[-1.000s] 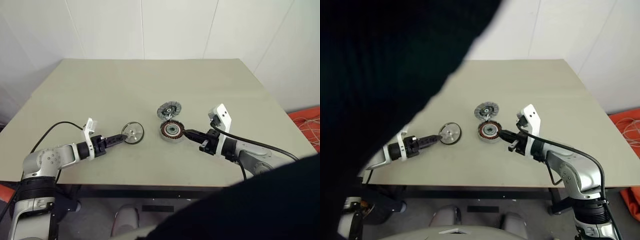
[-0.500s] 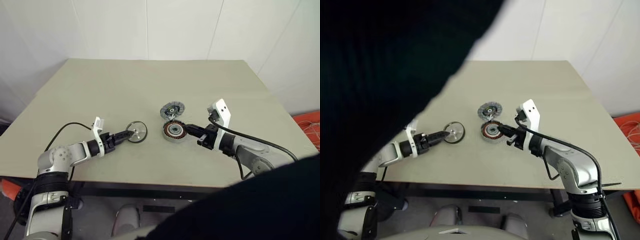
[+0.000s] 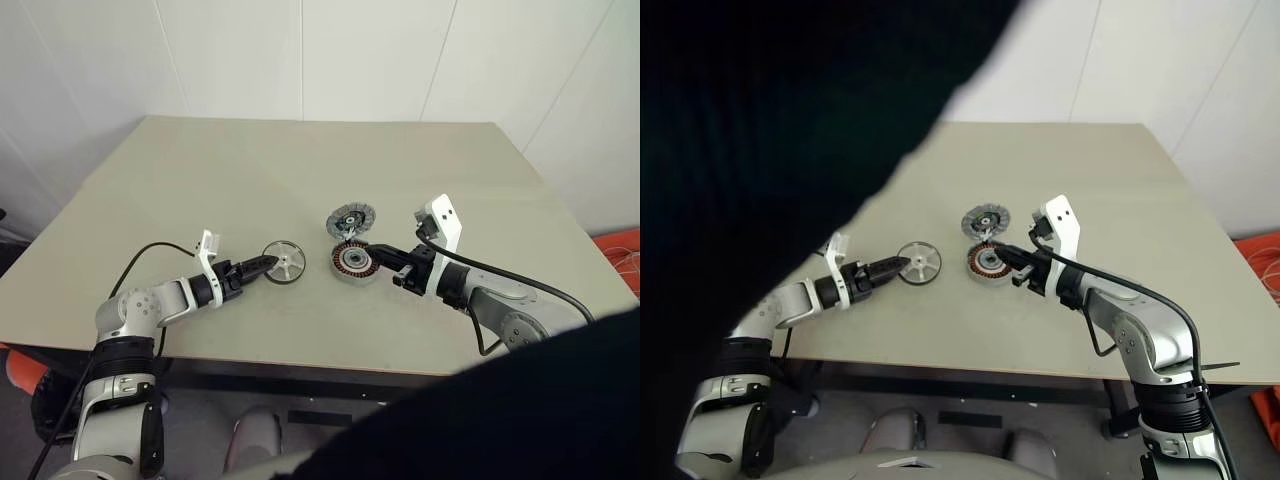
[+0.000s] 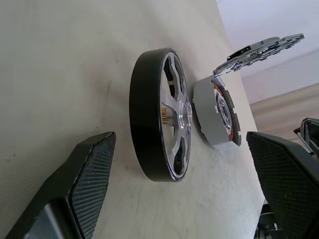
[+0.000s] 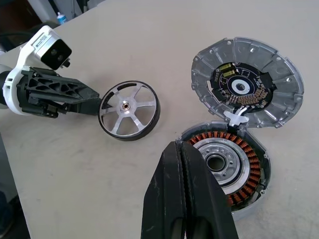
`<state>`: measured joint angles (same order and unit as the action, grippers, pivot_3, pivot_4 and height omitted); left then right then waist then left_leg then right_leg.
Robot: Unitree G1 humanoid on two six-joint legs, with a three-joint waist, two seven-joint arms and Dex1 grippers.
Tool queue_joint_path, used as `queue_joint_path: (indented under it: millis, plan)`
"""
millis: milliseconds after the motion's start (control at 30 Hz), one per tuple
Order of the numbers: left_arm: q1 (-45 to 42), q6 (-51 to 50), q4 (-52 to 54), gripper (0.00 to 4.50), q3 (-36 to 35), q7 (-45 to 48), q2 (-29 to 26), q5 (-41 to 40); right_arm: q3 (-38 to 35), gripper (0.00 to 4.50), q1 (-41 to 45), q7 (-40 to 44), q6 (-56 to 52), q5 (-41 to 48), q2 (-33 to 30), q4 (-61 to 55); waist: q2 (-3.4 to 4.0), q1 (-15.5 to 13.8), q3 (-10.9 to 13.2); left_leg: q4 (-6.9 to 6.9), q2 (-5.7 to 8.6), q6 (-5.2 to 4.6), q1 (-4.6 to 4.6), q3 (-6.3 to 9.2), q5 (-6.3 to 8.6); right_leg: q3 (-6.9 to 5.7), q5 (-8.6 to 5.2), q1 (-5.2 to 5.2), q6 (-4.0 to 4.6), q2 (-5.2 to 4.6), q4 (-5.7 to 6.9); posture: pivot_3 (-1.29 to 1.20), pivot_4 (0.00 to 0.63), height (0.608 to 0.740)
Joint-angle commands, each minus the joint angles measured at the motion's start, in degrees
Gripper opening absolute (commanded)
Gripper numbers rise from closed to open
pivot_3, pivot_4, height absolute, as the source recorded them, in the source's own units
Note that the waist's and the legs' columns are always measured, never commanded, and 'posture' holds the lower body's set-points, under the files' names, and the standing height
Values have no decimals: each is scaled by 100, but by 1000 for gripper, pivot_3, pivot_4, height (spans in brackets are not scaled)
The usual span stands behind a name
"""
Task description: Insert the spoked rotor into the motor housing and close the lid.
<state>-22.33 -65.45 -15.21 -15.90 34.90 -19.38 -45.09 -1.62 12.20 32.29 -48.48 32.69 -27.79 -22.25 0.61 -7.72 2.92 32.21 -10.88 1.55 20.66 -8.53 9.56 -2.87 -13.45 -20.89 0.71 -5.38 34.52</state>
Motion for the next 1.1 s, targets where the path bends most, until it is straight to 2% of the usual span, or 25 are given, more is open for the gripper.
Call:
queue_joint_path:
  millis: [33, 367, 467, 600, 1033, 1100]
  plan:
    - [-72, -101, 227, 4457, 66, -23, 97, -87, -68, 0, 99, -17, 93, 33, 7, -118, 0, 0, 0, -1, 0, 0, 4, -1, 0, 0, 0, -3, 0, 1, 1, 0, 0, 740]
    - [12, -136, 502, 4457, 86, -38, 272, -107, -32, 0, 113, -14, 133, -10, 12, -91, 0, 40, 0, -3, 1, -2, 47, -11, 1, -1, 14, -28, 30, 8, 1, 0, 0, 740]
    - [42, -133, 562, 3888, 58, -17, 265, -131, -29, 0, 114, -9, 144, -25, 12, -69, -1, 55, 1, -3, 1, -3, 46, -12, 2, -1, -7, -28, -6, 8, 1, 0, 0, 740]
    - [107, -172, 689, 2659, -2, 20, 216, -217, -16, 0, 108, 11, 173, -47, 16, -26, -3, 60, 2, -2, -1, -3, 43, -10, 2, -1, -8, -28, -7, 10, 3, 0, 0, 740]
    - [201, -127, 714, 2659, -139, -143, 259, -283, 20, 0, 155, 51, 248, -84, 38, 94, -3, 62, 2, -3, -2, -3, 43, -12, 2, -1, -7, -28, -6, 11, 3, 0, 0, 740]
    - [191, -82, 654, 2322, -176, -245, 328, -265, 21, 0, 152, 49, 247, -82, 38, 90, -3, 61, 2, -2, -2, -3, 42, -12, 2, -1, -7, -27, -6, 11, 4, 0, 0, 740]
